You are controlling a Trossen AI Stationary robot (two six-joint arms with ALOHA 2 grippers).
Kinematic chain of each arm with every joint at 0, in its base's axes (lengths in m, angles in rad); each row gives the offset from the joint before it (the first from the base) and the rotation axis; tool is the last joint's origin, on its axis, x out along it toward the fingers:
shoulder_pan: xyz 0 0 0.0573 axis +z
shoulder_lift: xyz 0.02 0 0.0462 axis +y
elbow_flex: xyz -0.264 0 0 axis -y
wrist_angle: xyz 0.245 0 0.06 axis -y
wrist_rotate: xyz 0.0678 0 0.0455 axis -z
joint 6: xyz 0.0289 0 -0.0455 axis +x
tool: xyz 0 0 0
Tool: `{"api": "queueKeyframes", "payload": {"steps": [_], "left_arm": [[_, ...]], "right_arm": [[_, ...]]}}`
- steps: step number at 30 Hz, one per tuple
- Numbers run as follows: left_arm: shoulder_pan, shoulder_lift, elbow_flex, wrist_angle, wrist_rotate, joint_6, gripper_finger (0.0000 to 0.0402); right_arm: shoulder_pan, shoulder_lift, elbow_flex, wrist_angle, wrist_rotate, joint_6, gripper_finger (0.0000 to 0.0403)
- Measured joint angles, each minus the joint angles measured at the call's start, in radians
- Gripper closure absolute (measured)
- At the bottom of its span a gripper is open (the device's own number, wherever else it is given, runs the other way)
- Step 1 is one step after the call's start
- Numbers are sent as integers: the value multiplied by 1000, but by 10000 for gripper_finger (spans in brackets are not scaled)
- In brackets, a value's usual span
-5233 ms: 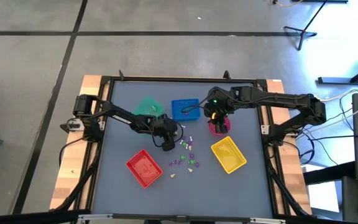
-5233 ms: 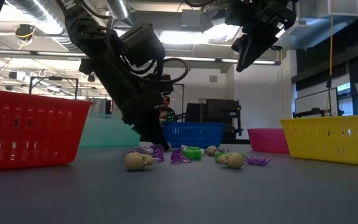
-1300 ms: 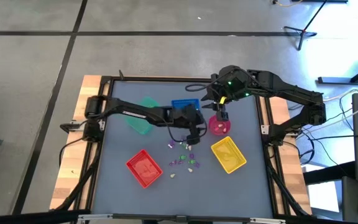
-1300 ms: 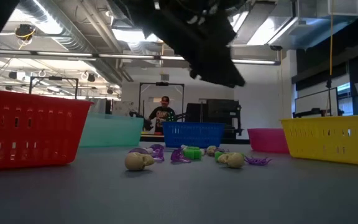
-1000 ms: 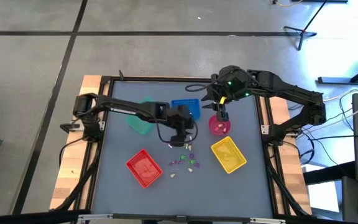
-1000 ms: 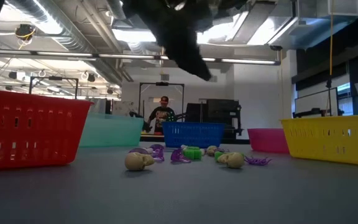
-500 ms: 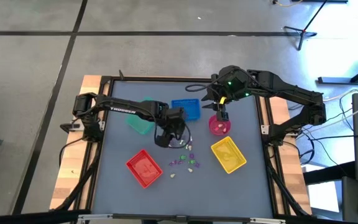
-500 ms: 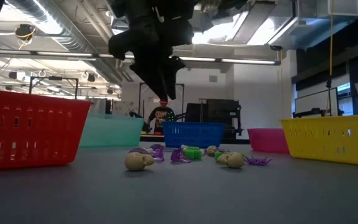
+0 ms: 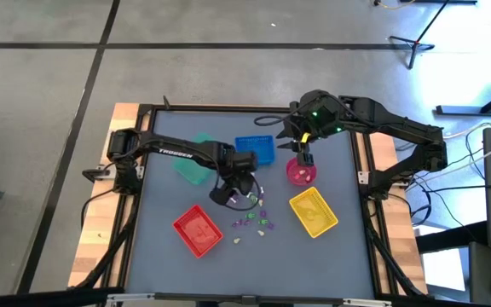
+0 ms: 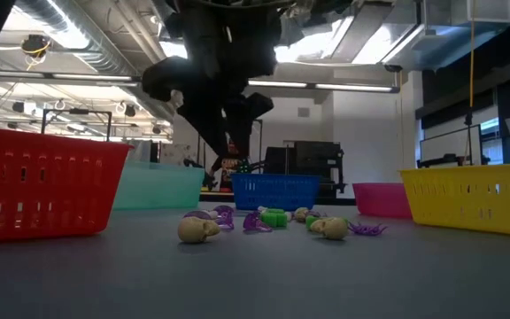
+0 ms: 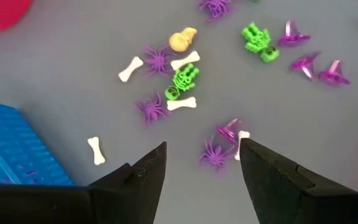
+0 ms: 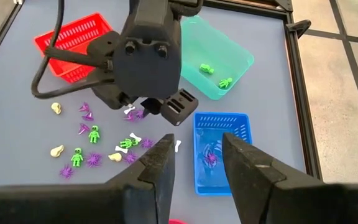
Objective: Sort Halloween decoration
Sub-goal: Put the purple spider toy into the blue bin
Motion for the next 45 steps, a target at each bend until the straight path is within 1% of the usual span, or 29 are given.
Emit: {"api": "queueKeyframes", "payload": {"steps": [5, 17, 28, 33, 45], "left_arm": [[0, 40, 0, -16, -1, 45, 214], [-1, 115, 0, -31, -1, 70, 214], [-1, 131, 0, -32, -11, 92, 214], [-1, 134, 0, -32, -35, 91, 214], [-1, 134, 0, -23, -37, 71, 214]], "right_arm": [[0, 0, 0, -4, 0, 0, 272], [0, 0, 0, -6, 0, 11, 272], [0, 0, 0, -6, -1, 11, 272], [0, 0, 0, -5, 0, 11, 272], [0, 0, 0, -6, 0, 11, 272]]}}
